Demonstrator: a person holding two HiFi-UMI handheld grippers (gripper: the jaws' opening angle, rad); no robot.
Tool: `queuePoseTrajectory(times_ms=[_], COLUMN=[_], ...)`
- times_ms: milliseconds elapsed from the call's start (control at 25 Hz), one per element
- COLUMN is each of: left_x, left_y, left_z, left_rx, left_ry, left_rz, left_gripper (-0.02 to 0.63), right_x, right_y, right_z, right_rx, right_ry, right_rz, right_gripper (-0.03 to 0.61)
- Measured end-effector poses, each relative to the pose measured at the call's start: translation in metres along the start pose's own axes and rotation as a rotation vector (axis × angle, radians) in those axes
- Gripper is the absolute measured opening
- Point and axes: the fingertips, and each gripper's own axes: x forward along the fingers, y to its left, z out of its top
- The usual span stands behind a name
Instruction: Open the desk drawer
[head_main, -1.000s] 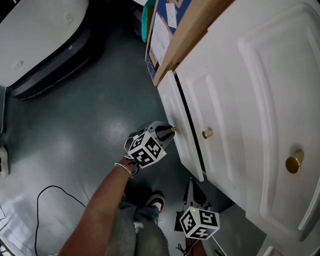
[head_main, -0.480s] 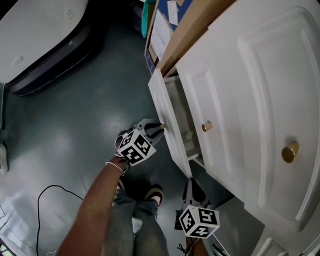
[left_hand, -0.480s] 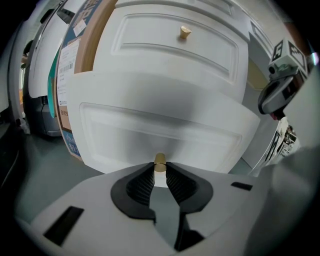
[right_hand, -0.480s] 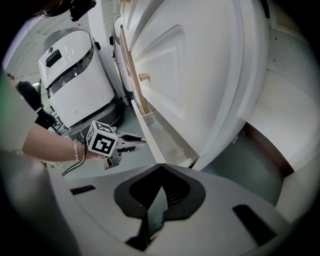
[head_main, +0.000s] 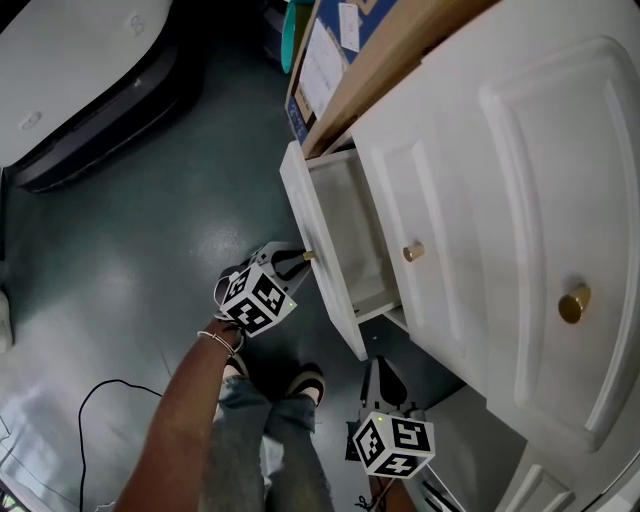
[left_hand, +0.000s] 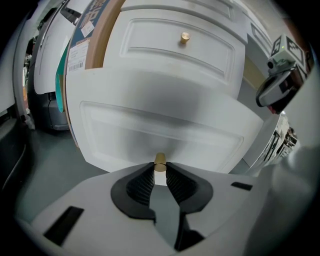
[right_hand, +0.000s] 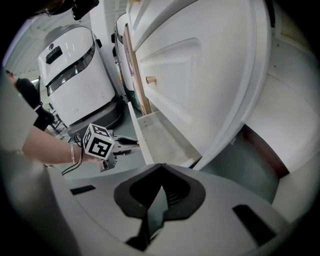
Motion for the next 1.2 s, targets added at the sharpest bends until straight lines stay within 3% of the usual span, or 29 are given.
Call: queuePoseTrajectory(times_ms=[640, 1200], left_x=[-0.043, -0.067], left_y=[0.003, 0.006], left_z=[-0.039, -0.058], left_rx=[-0.027, -0.038], left_ry=[0.093, 0.102], left_rz=[-0.006, -0.025], left_gripper=[0.083, 0.083], right_x=[-0.011, 0.000], right_y=[0.026, 0.052], right_z=[0.011, 0.024], right_rx=[0.015, 0.022], right_ry=[0.031, 0.023], right_rz=[-0.001, 0.010], right_gripper=[0.008, 0.008])
